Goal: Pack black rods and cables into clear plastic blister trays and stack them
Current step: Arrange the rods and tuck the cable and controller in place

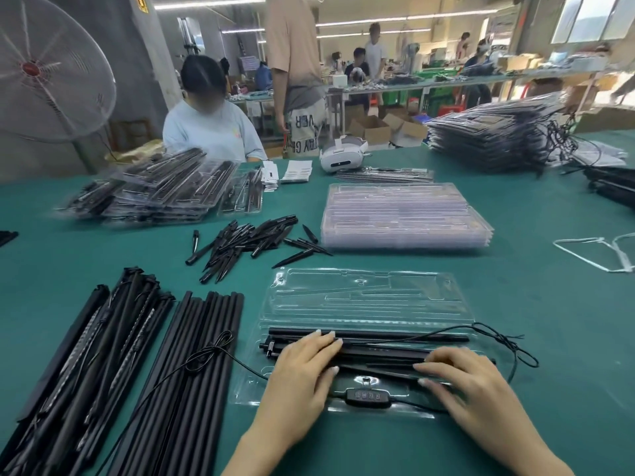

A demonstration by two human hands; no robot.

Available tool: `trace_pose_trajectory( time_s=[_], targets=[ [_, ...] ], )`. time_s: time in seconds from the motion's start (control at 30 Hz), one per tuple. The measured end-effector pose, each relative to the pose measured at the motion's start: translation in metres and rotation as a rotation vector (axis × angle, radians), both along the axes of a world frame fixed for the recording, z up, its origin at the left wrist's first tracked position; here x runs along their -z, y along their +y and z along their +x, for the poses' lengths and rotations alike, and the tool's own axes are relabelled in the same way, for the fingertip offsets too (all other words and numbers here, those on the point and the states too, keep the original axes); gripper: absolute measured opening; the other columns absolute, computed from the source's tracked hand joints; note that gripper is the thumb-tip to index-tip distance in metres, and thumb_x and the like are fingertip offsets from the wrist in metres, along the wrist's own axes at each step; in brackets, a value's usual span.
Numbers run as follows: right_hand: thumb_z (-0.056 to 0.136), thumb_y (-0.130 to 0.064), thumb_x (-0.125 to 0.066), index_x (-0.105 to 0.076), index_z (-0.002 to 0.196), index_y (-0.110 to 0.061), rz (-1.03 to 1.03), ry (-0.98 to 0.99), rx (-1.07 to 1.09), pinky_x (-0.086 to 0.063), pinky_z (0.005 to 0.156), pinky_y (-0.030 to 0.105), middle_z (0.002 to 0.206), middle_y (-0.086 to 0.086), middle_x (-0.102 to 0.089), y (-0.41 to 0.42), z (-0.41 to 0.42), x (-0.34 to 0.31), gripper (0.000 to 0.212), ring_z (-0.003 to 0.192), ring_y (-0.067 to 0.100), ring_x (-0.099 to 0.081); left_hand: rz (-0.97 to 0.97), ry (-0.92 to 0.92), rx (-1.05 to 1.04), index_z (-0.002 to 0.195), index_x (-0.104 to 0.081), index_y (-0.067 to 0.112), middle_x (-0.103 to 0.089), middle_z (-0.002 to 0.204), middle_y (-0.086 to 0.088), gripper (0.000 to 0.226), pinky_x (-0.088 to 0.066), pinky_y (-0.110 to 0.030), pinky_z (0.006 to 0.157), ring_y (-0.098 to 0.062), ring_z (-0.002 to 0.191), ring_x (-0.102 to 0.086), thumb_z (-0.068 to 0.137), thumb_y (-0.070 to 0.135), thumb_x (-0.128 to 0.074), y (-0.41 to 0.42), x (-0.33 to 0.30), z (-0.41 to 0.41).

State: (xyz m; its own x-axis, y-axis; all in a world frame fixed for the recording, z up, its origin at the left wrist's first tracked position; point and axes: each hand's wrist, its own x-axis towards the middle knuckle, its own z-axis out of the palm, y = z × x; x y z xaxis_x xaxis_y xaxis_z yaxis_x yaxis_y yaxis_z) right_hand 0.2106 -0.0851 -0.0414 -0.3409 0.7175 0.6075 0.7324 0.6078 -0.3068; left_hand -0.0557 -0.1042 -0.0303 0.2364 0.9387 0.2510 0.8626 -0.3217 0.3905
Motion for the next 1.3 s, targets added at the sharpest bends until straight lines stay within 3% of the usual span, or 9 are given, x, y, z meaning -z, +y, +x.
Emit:
trace_pose_trajectory(
  time_s=[0.07,0.2,0.33,0.6,0.77,0.93,1.03,1.13,1.3],
  targets=[
    [0.076,-0.034,-0.079,-0.076,0.082,-0.028,-0.005,-0.102,-0.041,-0.042,0.068,0.021,0.080,-0.016,-0.062,0.005,-0.008,-0.006,0.009,0.073,0.006,-0.058,-0.105,0.087,0.000,0.147,-0.004,0.041,0.004,0.150,0.030,0.049,0.015,-0.018,0.114,0.008,0.140,0.015,0.103,0.043,-0.026,0.002,0.007,-0.003],
    [0.050,-0.027,-0.095,-0.072,0.071,-0.035,-0.047,-0.276,-0.070,-0.049,0.055,0.018,0.070,-0.022,-0.060,0.009,-0.017,-0.017,0.033,0.062,0.003,-0.059,-0.143,0.112,-0.026,0.140,0.012,0.049,0.020,0.146,0.033,0.048,0.024,-0.019,0.110,0.008,0.136,0.026,0.102,0.047,-0.017,0.000,0.013,-0.005],
    [0.048,-0.027,-0.096,-0.067,0.066,-0.035,-0.073,-0.300,-0.018,-0.044,0.054,0.018,0.065,-0.023,-0.059,0.009,-0.005,-0.017,0.035,0.058,0.004,-0.061,-0.127,0.093,-0.051,0.142,0.009,0.048,0.015,0.147,0.033,0.049,0.021,-0.015,0.110,0.013,0.136,0.020,0.102,0.047,-0.019,0.000,0.011,-0.007],
    [0.064,-0.011,-0.089,-0.070,0.076,-0.028,-0.074,-0.203,-0.065,-0.049,0.053,0.027,0.073,-0.015,-0.060,0.010,-0.018,-0.007,0.028,0.063,0.010,-0.058,-0.114,0.076,-0.119,0.149,-0.021,0.039,-0.016,0.152,0.028,0.046,0.010,-0.011,0.111,0.019,0.131,0.004,0.103,0.043,-0.022,0.006,0.008,-0.018],
    [0.067,-0.010,-0.086,-0.066,0.071,-0.024,-0.040,-0.196,-0.076,-0.042,0.056,0.024,0.076,-0.012,-0.055,0.008,-0.014,-0.002,0.024,0.062,0.011,-0.051,-0.034,0.055,-0.172,0.135,-0.042,0.035,-0.039,0.140,0.025,0.036,-0.001,-0.015,0.112,0.005,0.137,-0.023,0.103,0.041,-0.028,0.017,0.004,-0.012],
    [0.067,-0.006,-0.085,-0.071,0.078,-0.028,-0.127,-0.167,-0.089,-0.045,0.060,0.027,0.081,-0.013,-0.055,0.004,-0.010,-0.002,0.029,0.070,0.009,-0.052,-0.103,0.076,-0.073,0.147,-0.023,0.039,-0.007,0.149,0.028,0.044,0.015,-0.020,0.114,0.004,0.143,0.004,0.103,0.040,-0.025,0.030,0.010,-0.004],
    [0.073,-0.004,-0.080,-0.074,0.098,-0.031,-0.163,-0.130,-0.065,-0.039,0.073,0.026,0.096,-0.012,-0.062,0.014,-0.006,-0.010,0.037,0.089,0.004,-0.052,-0.196,-0.040,-0.036,0.142,-0.023,0.050,-0.006,0.145,0.033,0.040,0.017,-0.025,0.115,0.007,0.140,0.008,0.103,0.039,-0.028,0.033,0.011,-0.006],
    [0.077,-0.010,-0.079,-0.069,0.116,-0.026,-0.117,-0.192,0.035,-0.037,0.087,0.030,0.108,-0.009,-0.068,0.030,-0.004,-0.018,0.044,0.099,0.013,-0.063,-0.213,-0.102,-0.020,0.137,-0.034,0.052,-0.010,0.143,0.033,0.038,0.016,-0.027,0.115,0.007,0.137,0.007,0.103,0.037,-0.034,0.034,0.010,-0.007],
    [0.068,-0.019,-0.087,-0.075,0.091,-0.028,-0.057,-0.288,0.050,-0.049,0.077,0.041,0.081,-0.010,-0.063,0.046,0.002,-0.018,0.028,0.080,0.012,-0.062,-0.216,-0.112,-0.049,0.140,-0.024,0.053,-0.011,0.146,0.030,0.043,0.012,-0.028,0.117,-0.002,0.145,0.006,0.101,0.042,-0.037,0.033,0.012,-0.006]
  ],
)
